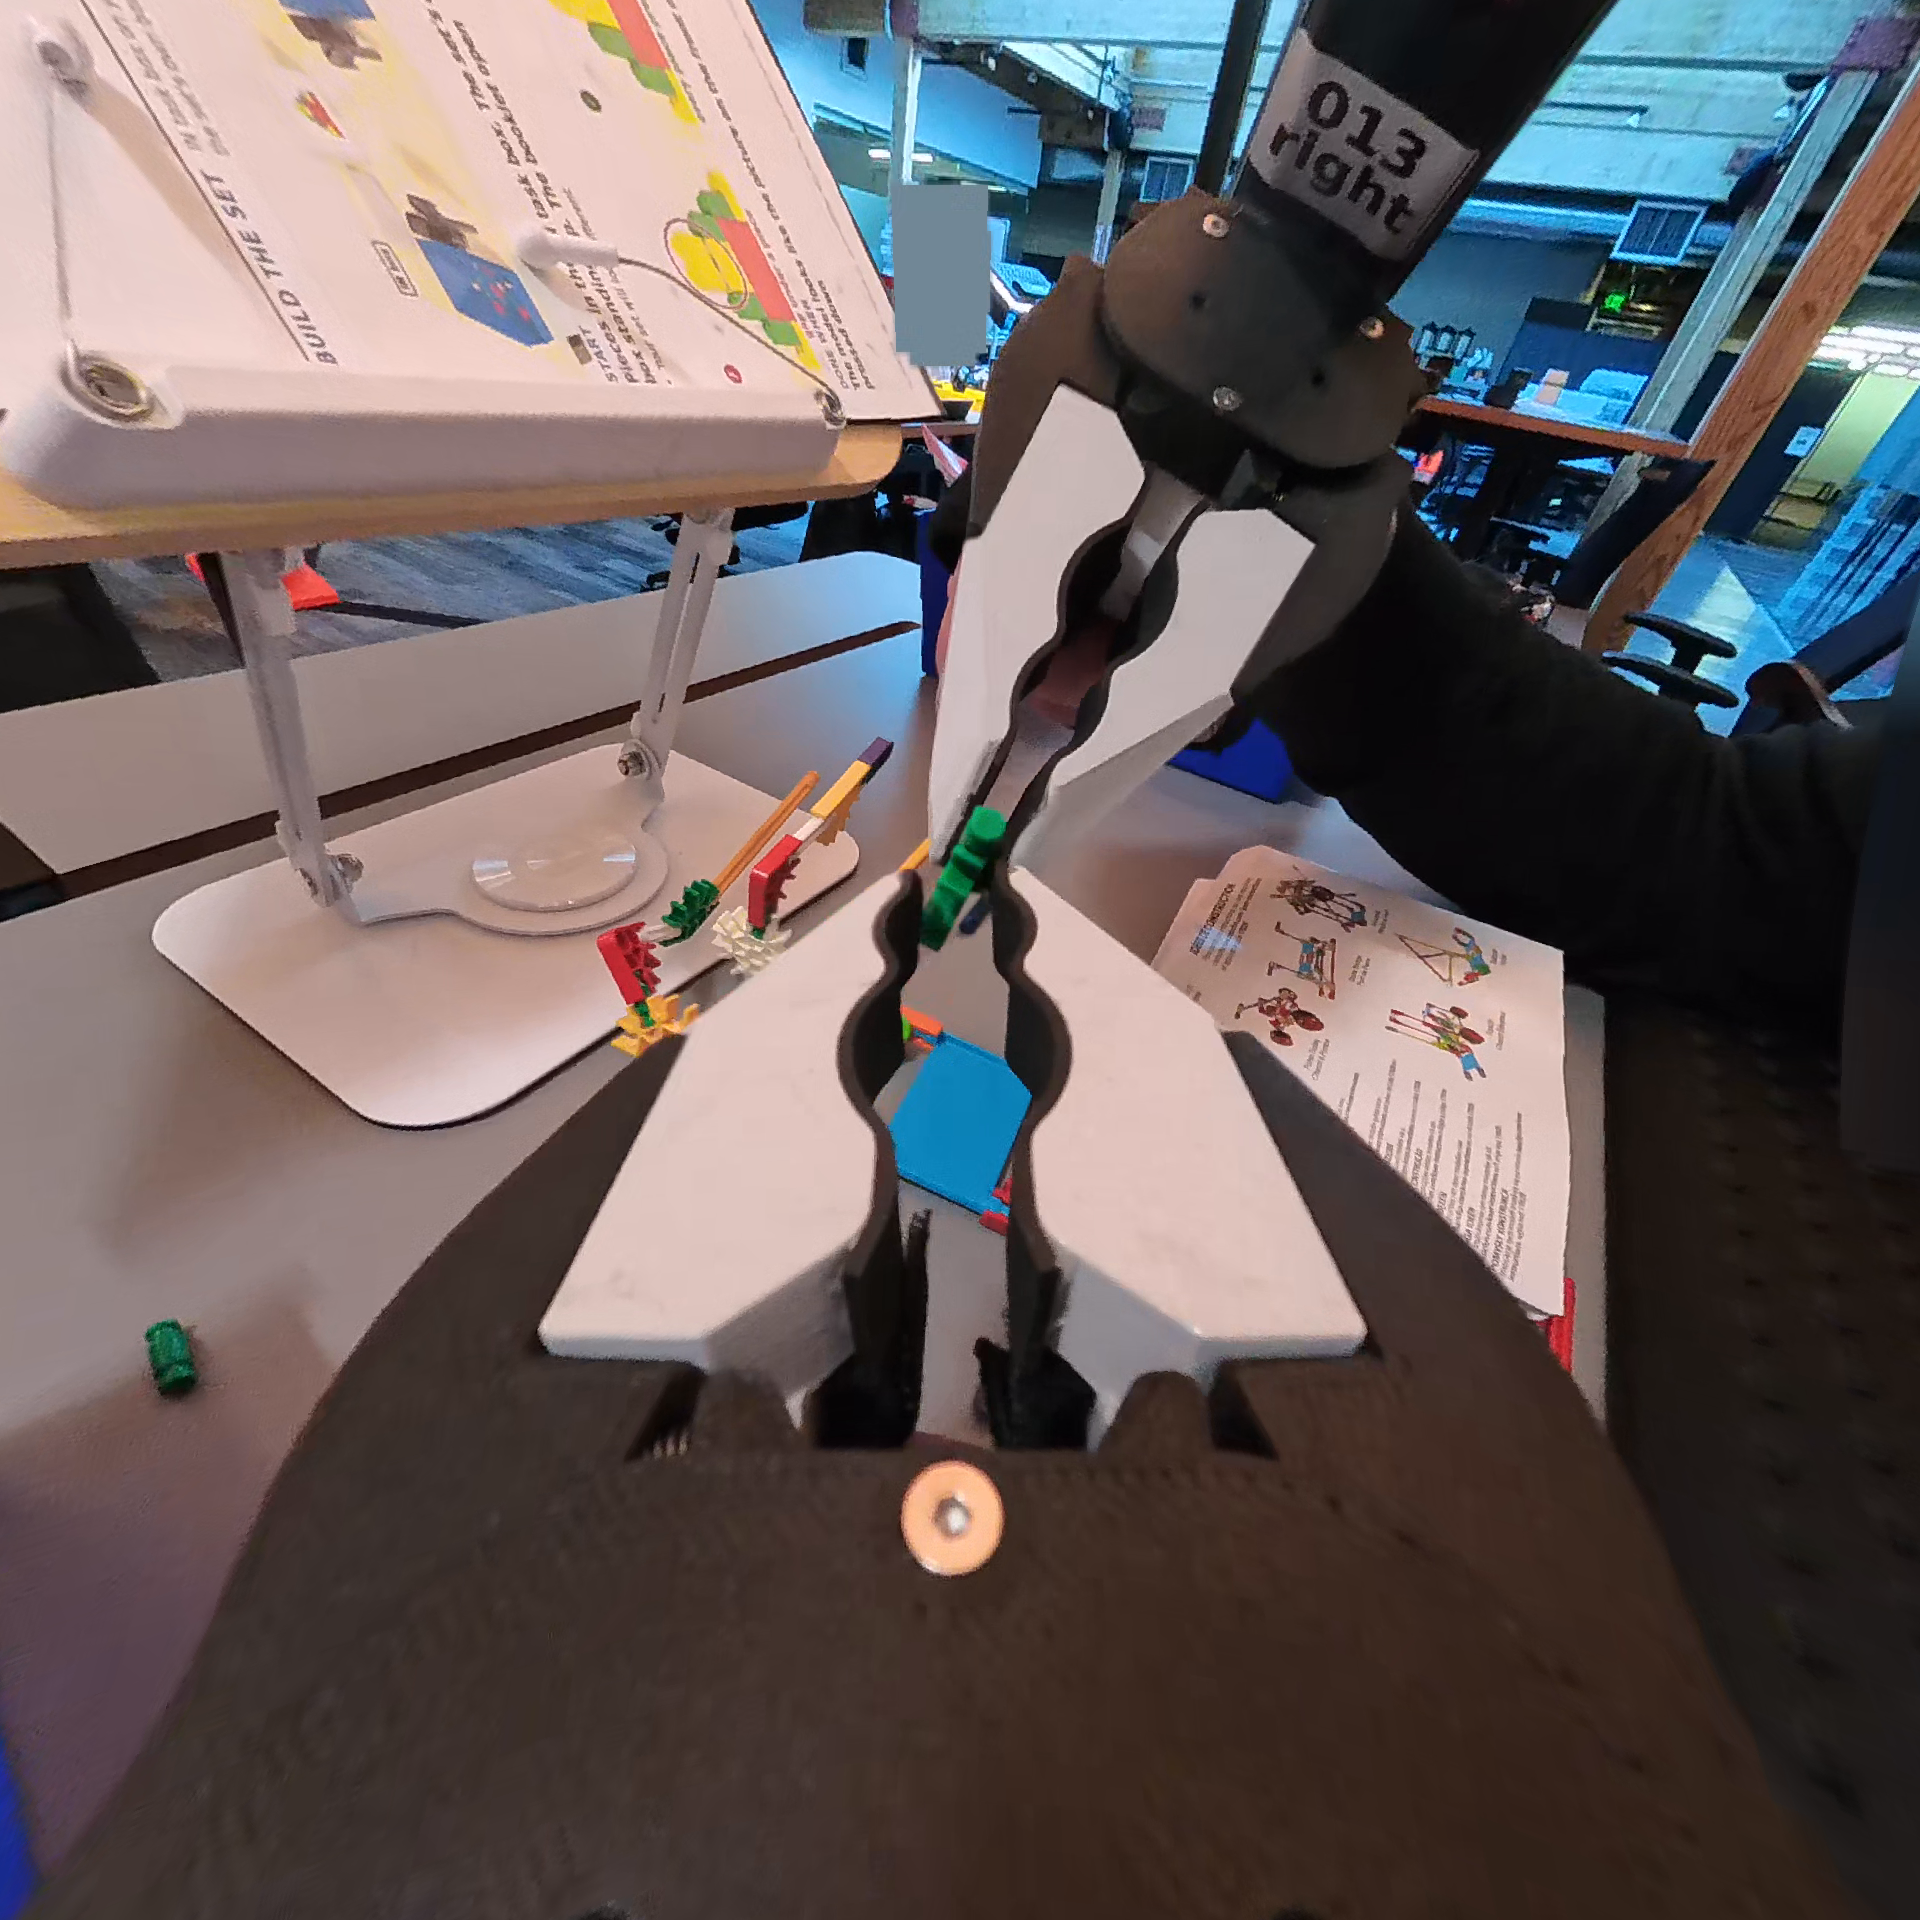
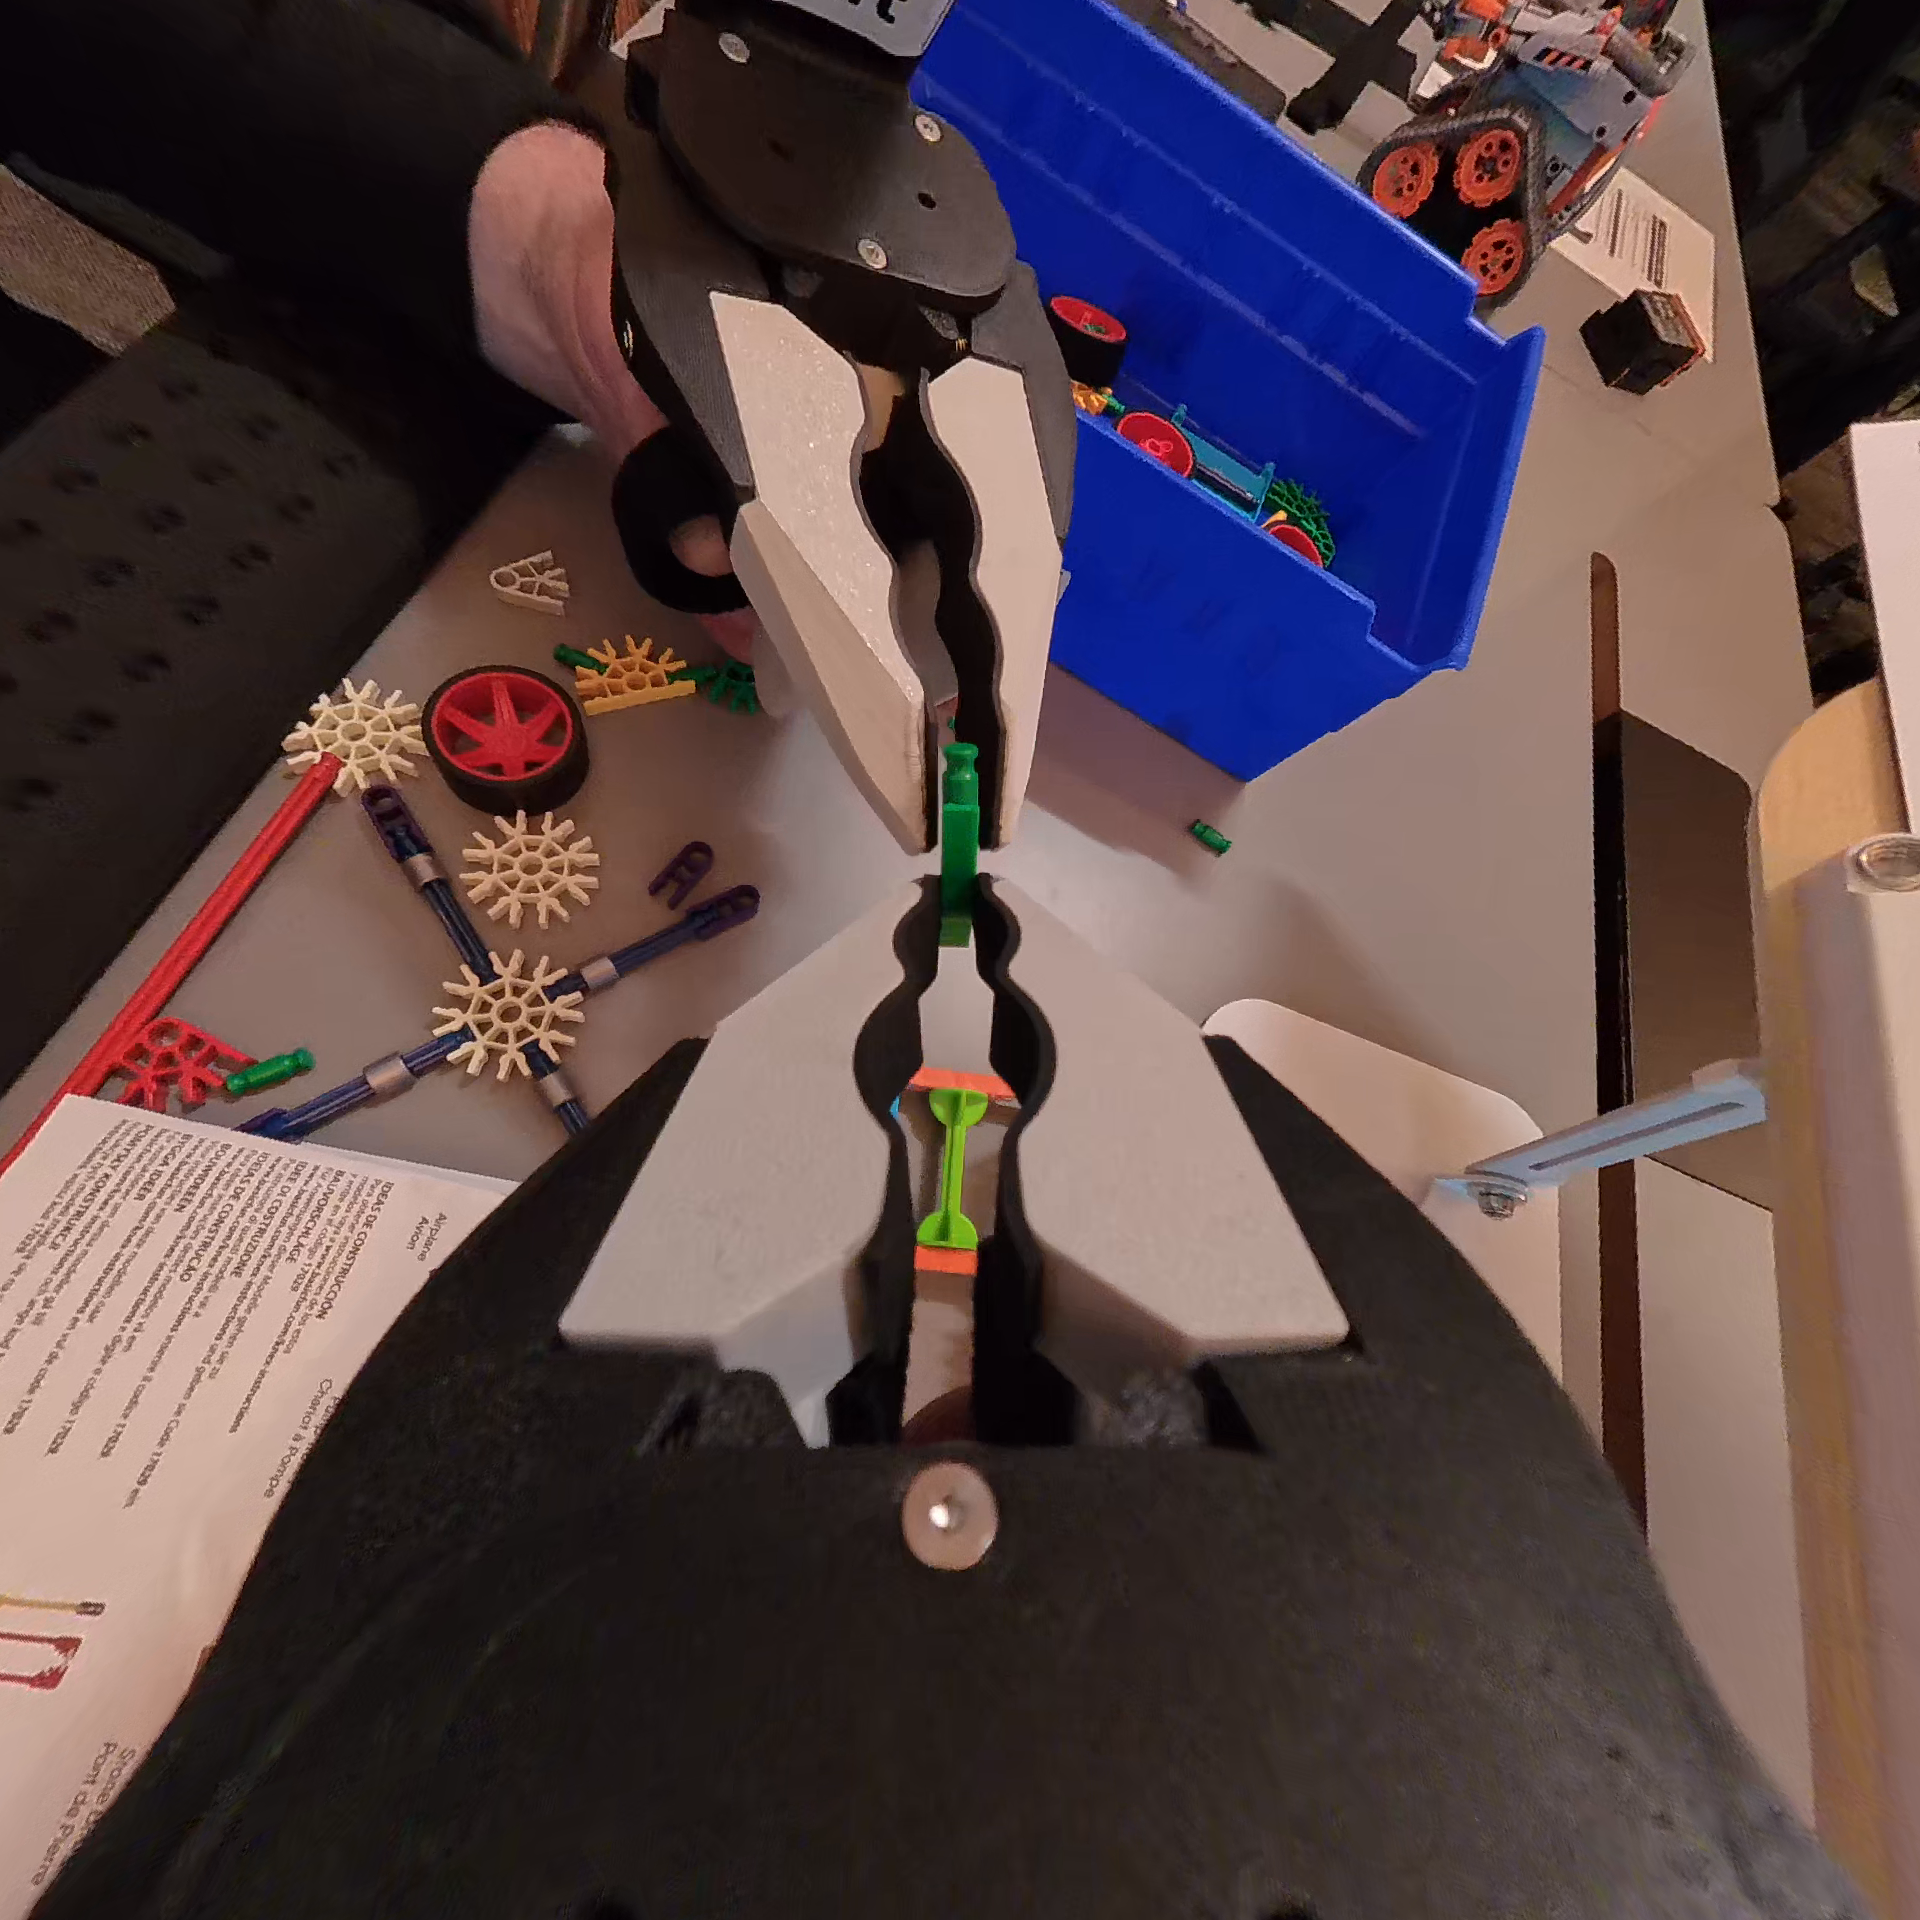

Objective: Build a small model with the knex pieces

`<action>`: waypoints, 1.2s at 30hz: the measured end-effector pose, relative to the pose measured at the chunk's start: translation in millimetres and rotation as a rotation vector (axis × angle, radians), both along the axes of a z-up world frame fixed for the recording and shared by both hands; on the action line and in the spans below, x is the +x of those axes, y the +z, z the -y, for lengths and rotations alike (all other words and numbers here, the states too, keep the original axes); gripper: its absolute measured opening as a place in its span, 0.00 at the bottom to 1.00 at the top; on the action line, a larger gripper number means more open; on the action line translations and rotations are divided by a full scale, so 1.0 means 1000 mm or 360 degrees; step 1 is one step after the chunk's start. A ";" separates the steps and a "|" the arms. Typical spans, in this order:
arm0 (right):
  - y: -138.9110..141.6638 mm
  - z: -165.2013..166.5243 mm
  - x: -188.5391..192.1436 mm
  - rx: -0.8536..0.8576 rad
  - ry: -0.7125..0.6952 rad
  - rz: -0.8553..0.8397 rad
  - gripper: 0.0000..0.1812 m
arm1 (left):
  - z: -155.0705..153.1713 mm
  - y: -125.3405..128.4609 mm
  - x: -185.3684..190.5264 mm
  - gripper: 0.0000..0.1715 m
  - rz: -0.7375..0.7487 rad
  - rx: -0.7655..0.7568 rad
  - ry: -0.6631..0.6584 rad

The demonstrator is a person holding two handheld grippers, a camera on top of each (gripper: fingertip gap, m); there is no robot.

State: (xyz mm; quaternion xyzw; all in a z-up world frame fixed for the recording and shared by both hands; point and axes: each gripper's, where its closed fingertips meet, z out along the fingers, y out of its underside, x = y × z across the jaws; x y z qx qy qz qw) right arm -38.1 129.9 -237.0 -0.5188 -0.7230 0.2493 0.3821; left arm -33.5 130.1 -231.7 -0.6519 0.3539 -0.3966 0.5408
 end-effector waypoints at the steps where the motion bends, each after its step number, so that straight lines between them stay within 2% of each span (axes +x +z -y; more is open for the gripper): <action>1: 0.001 -0.001 0.001 -0.0008 -0.0007 -0.0010 0.02 | 0.000 0.001 -0.001 0.07 0.0011 -0.0005 0.0002; 6: 0.013 -0.005 0.004 -0.0066 -0.0022 -0.0094 0.02 | 0.000 0.006 -0.001 0.08 0.0099 -0.0001 -0.0003; 12: 0.016 -0.001 0.003 -0.0117 -0.0002 -0.0124 0.02 | -0.002 0.003 0.002 0.04 0.0046 0.0053 0.0025; 15: 0.019 -0.001 0.003 -0.0126 -0.0012 -0.0141 0.02 | -0.003 0.006 0.002 0.00 0.0050 0.0070 0.0037; 20: 0.033 -0.001 0.006 -0.0093 -0.0041 -0.0191 0.02 | -0.005 0.017 0.006 0.00 -0.0044 0.0159 0.0059; 24: 0.044 -0.001 0.014 -0.0016 -0.0057 -0.0197 0.07 | -0.007 0.027 0.017 0.00 -0.0099 0.0201 0.0022; 27: 0.046 -0.002 0.022 0.0028 -0.0064 -0.0163 0.07 | -0.007 0.034 0.032 0.00 -0.0165 0.0228 -0.0057; 28: 0.048 -0.002 0.025 0.0029 -0.0057 -0.0155 0.01 | -0.011 0.037 0.036 0.00 -0.0186 0.0255 -0.0047; 29: 0.048 -0.004 0.029 0.0042 -0.0066 -0.0137 0.01 | -0.014 0.038 0.040 0.00 -0.0208 0.0256 -0.0066; 36: 0.058 -0.018 0.051 0.0078 -0.0145 -0.0127 0.01 | -0.026 0.047 0.062 0.00 -0.0157 0.0243 -0.0153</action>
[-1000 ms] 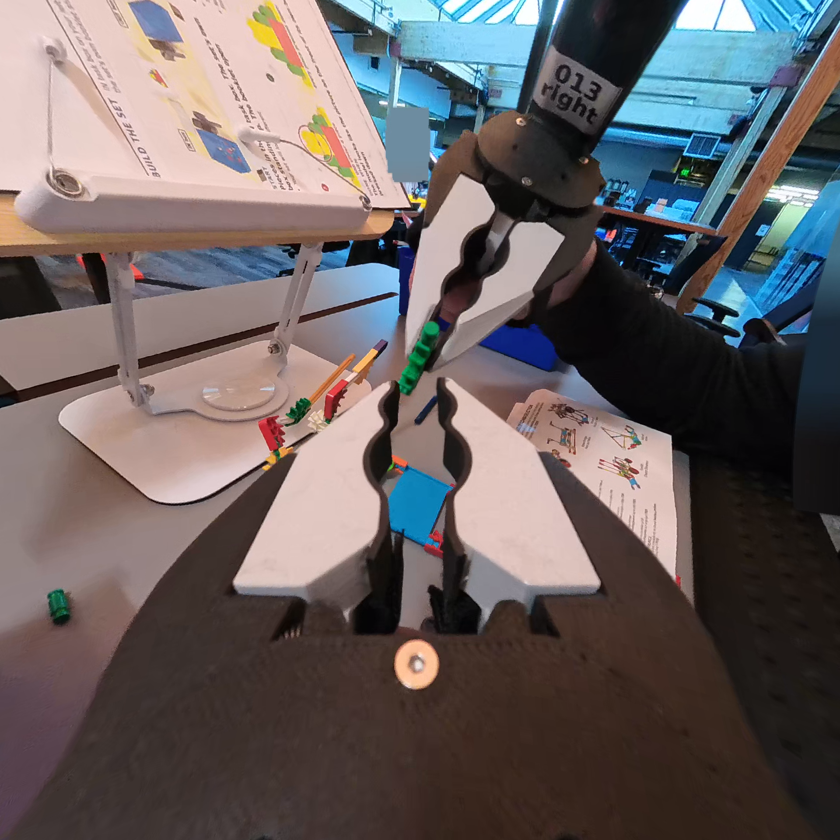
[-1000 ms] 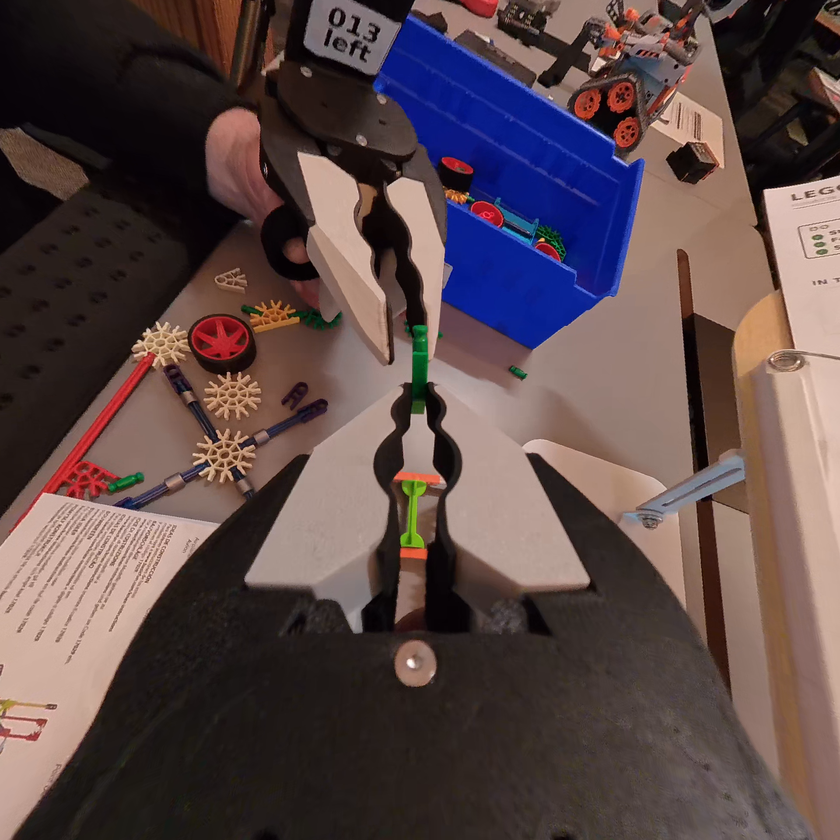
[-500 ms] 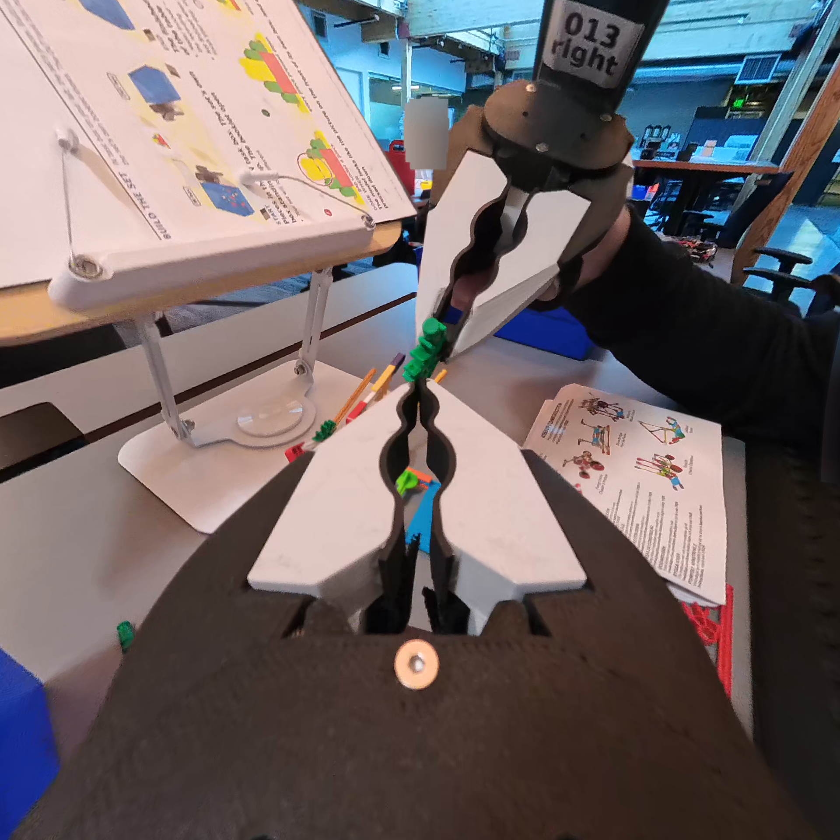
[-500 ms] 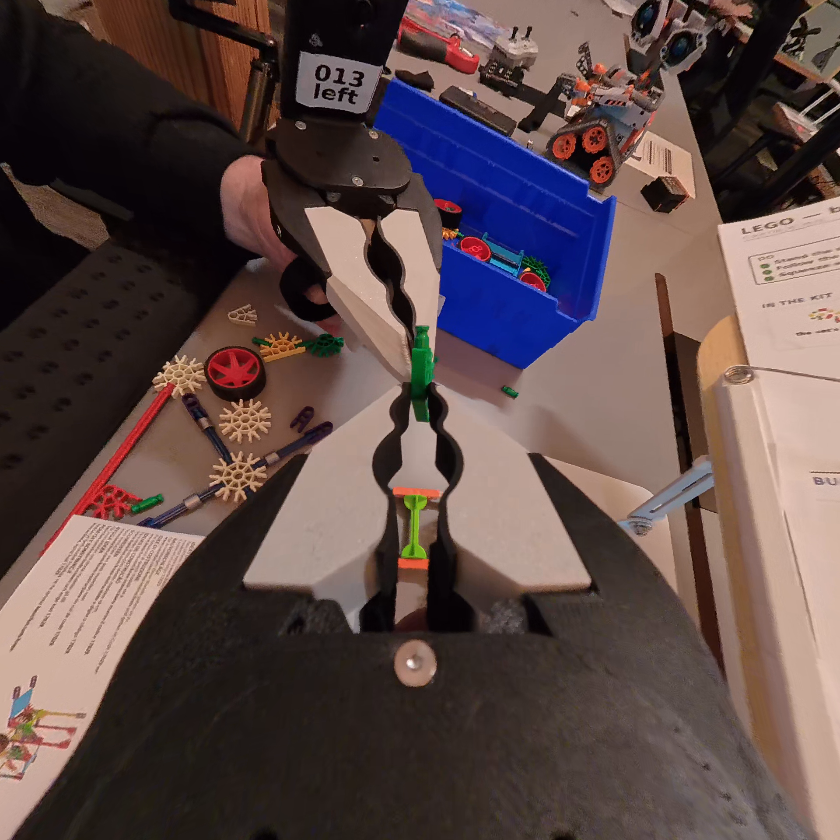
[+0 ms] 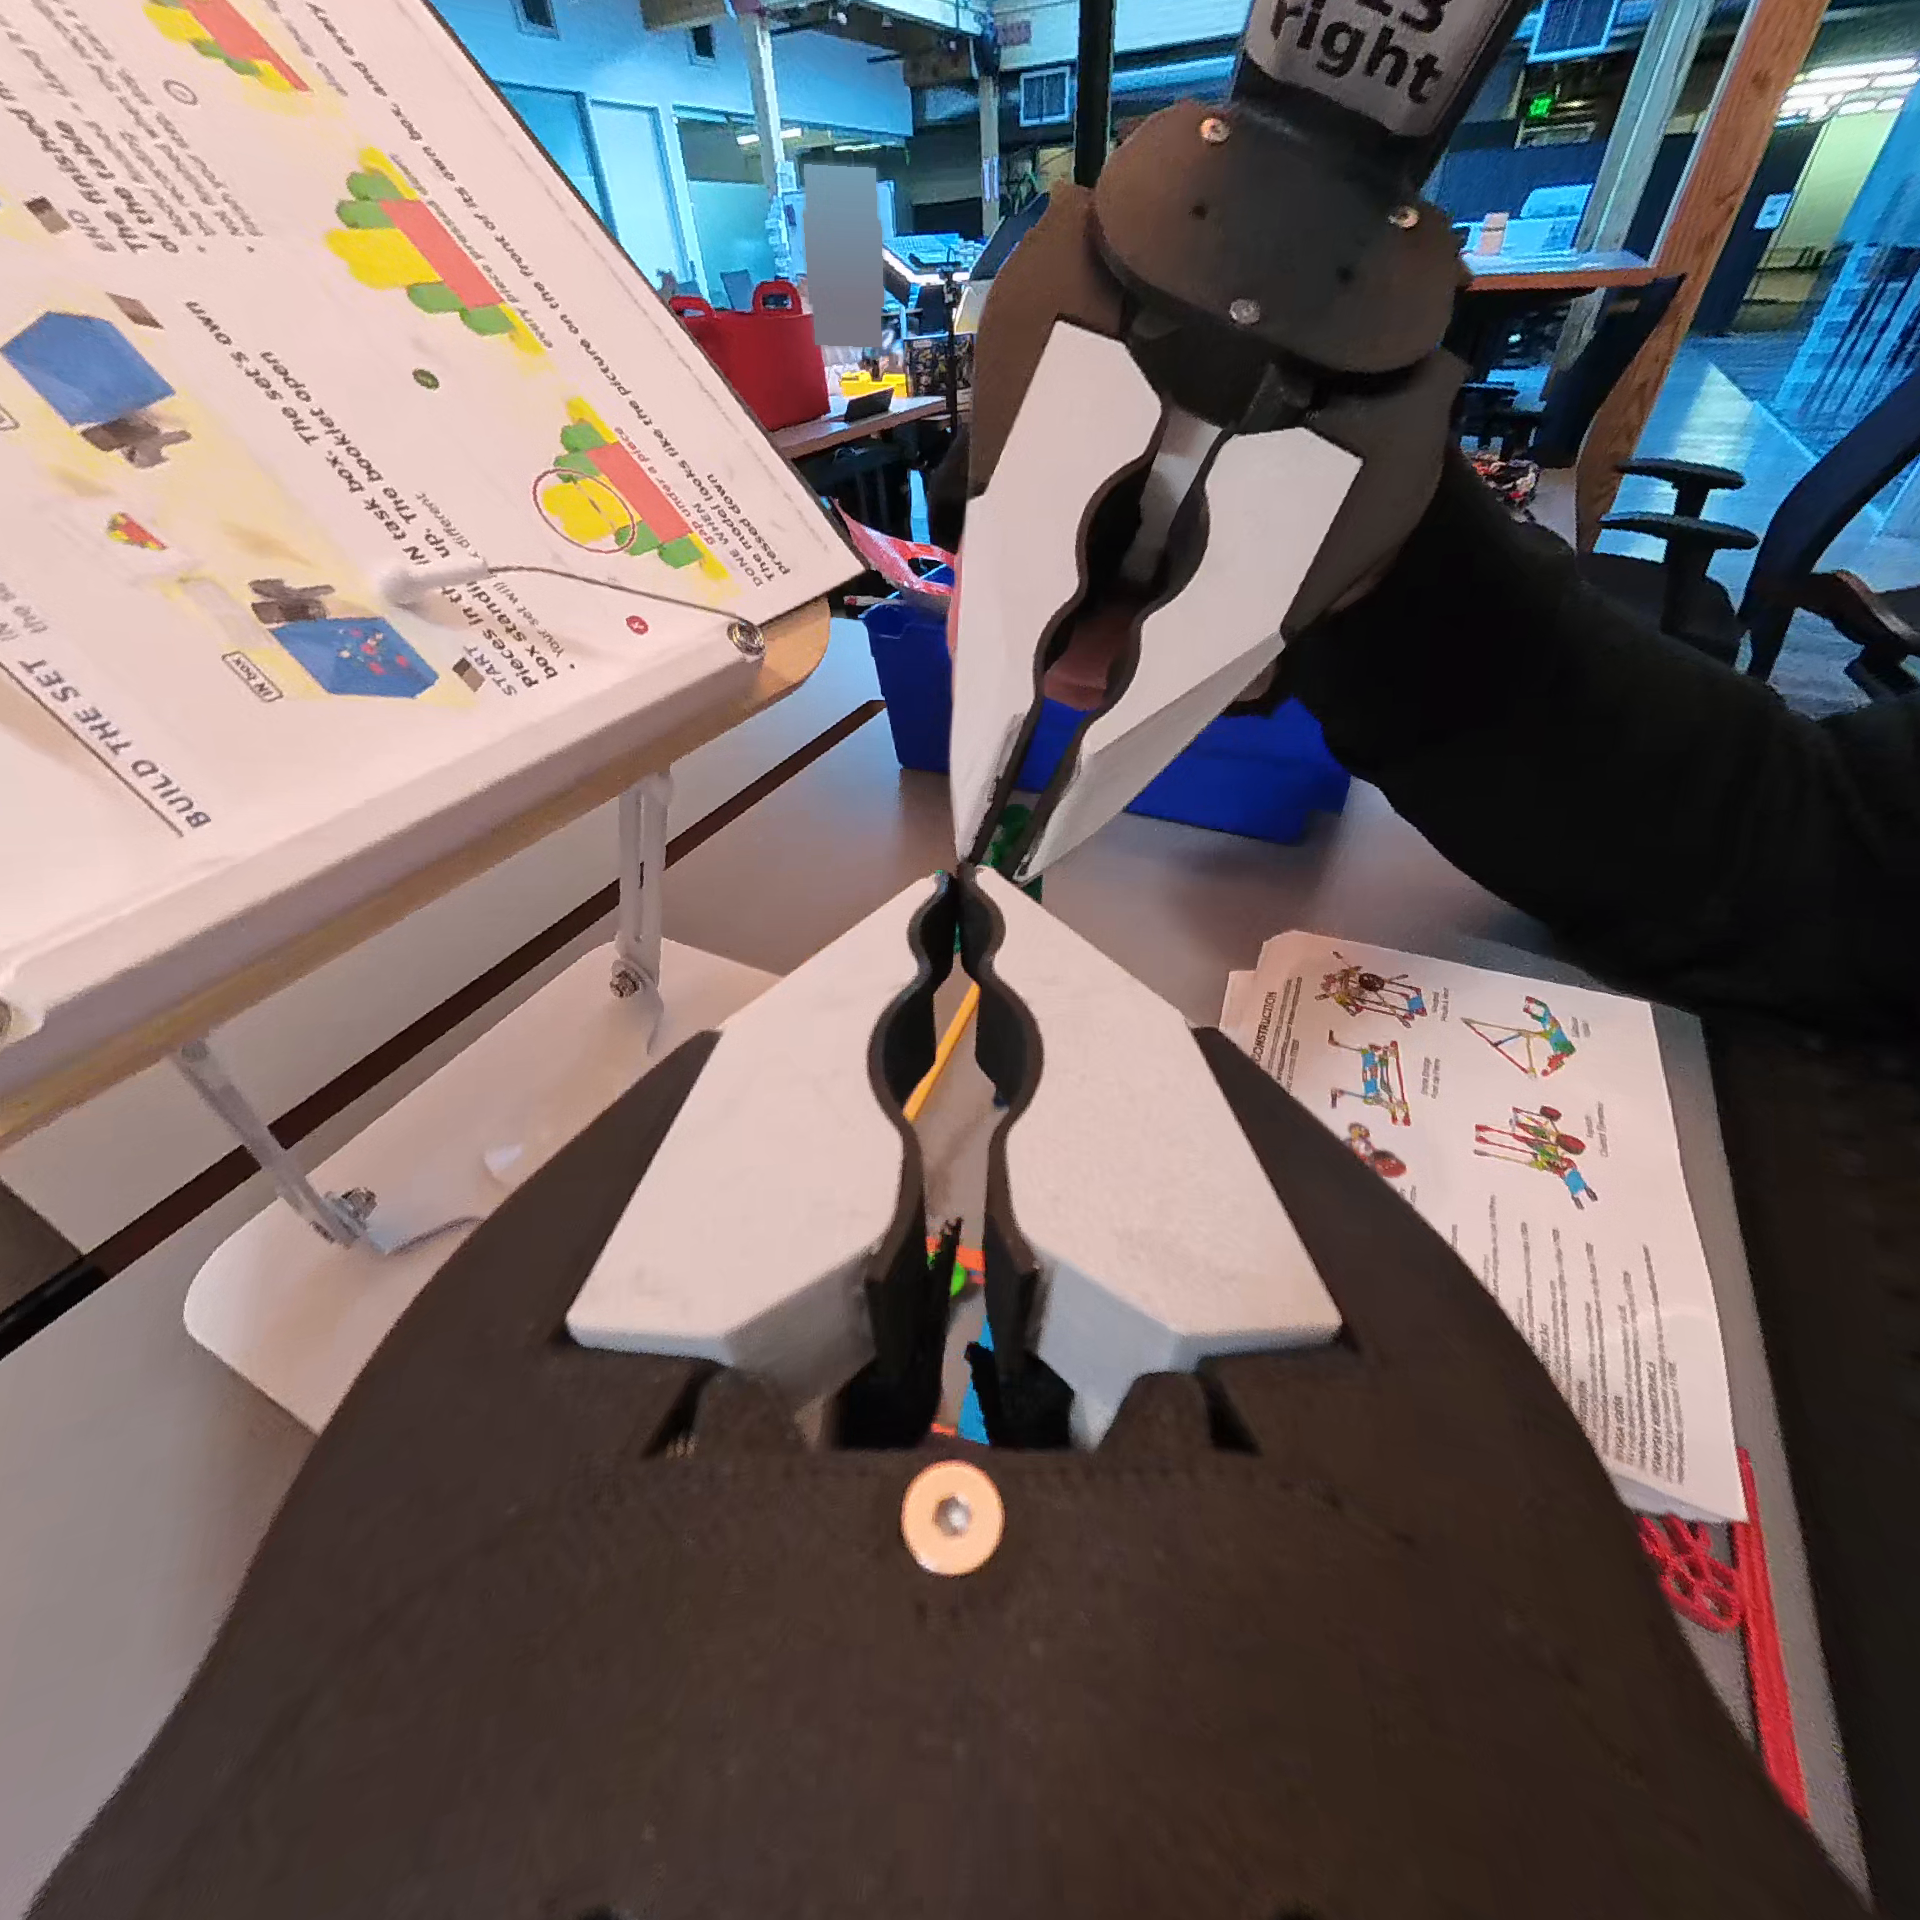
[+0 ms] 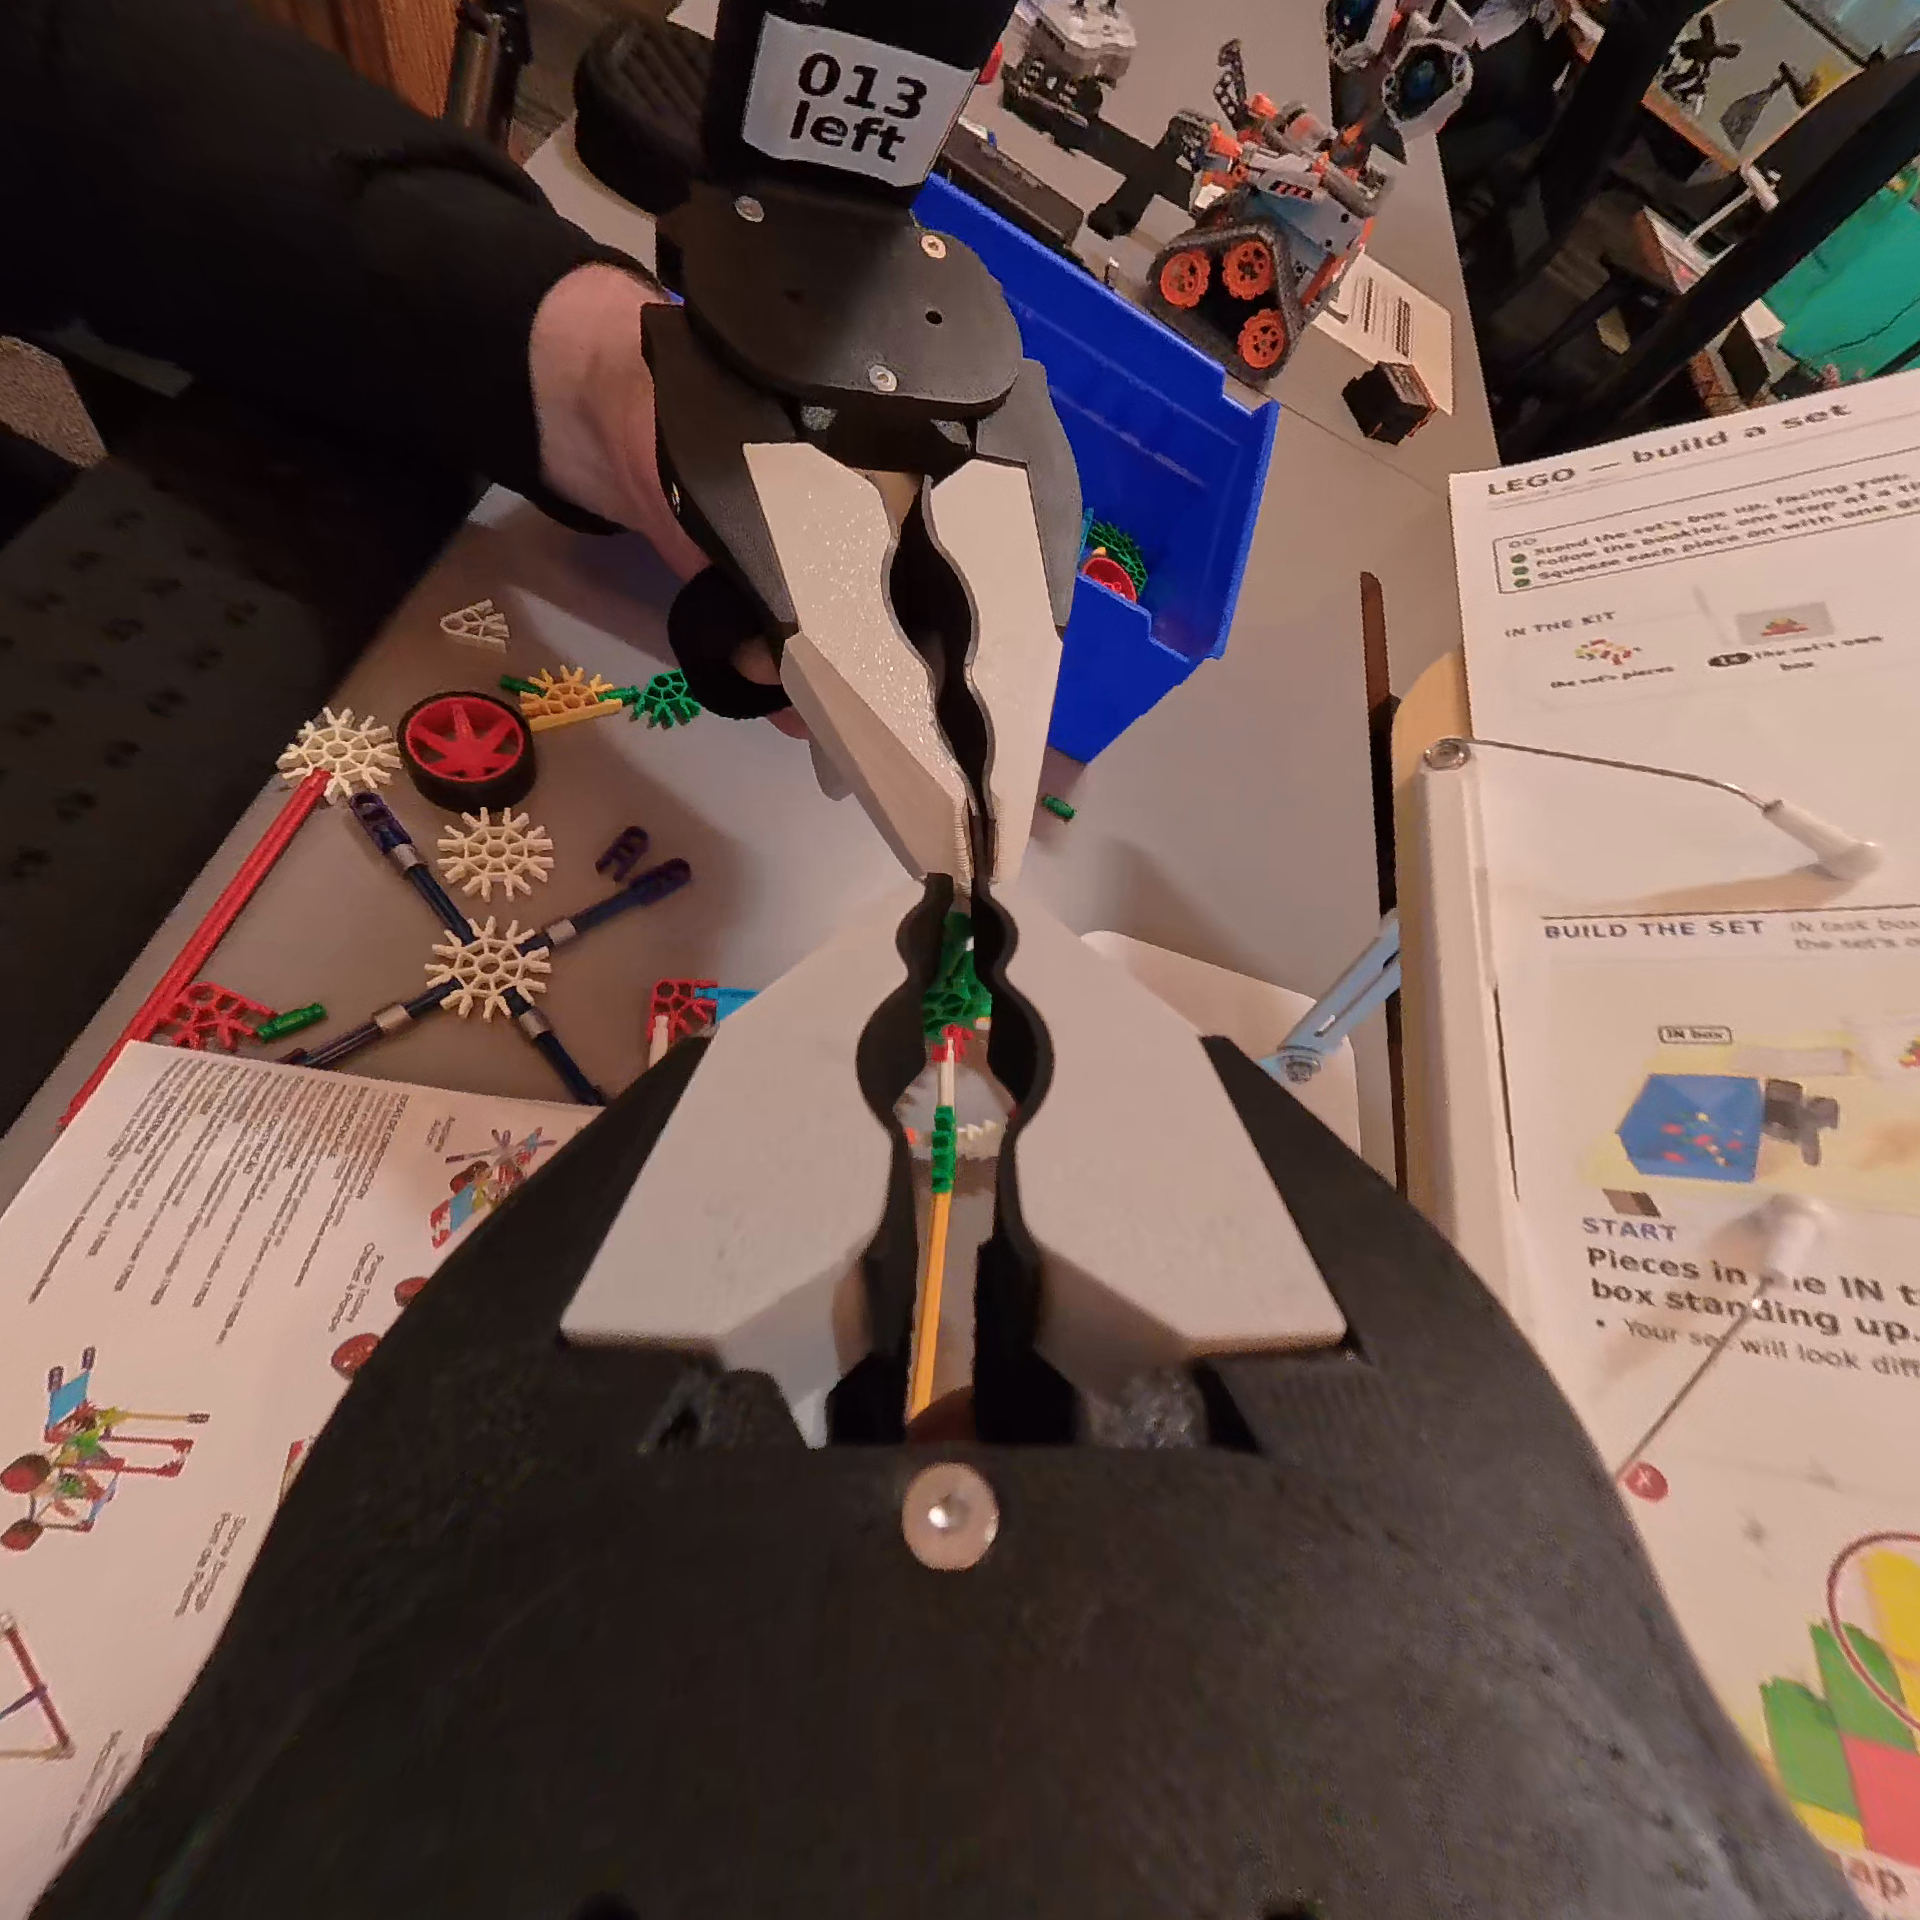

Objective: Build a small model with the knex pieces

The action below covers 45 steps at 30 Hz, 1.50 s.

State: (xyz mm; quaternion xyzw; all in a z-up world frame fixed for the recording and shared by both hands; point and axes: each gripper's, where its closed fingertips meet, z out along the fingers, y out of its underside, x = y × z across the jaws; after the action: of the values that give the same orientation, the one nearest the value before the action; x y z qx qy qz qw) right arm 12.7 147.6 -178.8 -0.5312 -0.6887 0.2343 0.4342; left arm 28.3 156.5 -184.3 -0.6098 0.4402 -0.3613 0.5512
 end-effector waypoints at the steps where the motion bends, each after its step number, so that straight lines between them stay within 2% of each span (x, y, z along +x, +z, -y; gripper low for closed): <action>1: 0.001 -0.001 0.002 0.0005 -0.0006 -0.0003 0.01 | -0.001 0.001 0.002 0.00 0.0002 0.0003 0.0006; 16: 0.029 -0.009 0.005 -0.0022 -0.0055 -0.0223 0.01 | -0.014 0.028 -0.002 0.01 0.0303 0.0000 0.0112; 22: 0.035 -0.012 0.005 -0.0037 -0.0084 -0.0282 0.00 | -0.017 0.021 -0.004 0.08 0.0338 -0.0051 0.0113; 36: 0.032 -0.002 0.000 -0.0240 0.0054 -0.0355 0.00 | -0.012 0.010 0.004 0.08 0.0393 -0.0168 -0.0025; 39: 0.028 -0.003 -0.001 -0.0250 0.0038 -0.0330 0.00 | -0.012 0.002 0.007 0.07 0.0328 -0.0164 -0.0024; 42: 0.014 0.005 0.001 -0.0225 0.0046 -0.0170 0.00 | -0.027 -0.008 0.001 0.04 0.0204 -0.0162 0.0136; 43: 0.006 0.006 0.002 -0.0199 0.0032 -0.0079 0.00 | -0.031 -0.017 -0.002 0.05 0.0089 -0.0148 0.0194; 45: -0.007 0.007 0.005 -0.0122 0.0006 0.0064 0.05 | -0.035 -0.050 -0.011 0.02 -0.0278 -0.0188 0.0283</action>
State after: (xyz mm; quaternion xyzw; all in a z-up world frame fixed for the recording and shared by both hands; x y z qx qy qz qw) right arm 17.5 140.5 -185.7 -0.5509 -0.6887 0.2506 0.3992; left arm 17.1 191.6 -234.4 -0.7069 0.4087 -0.2819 0.5037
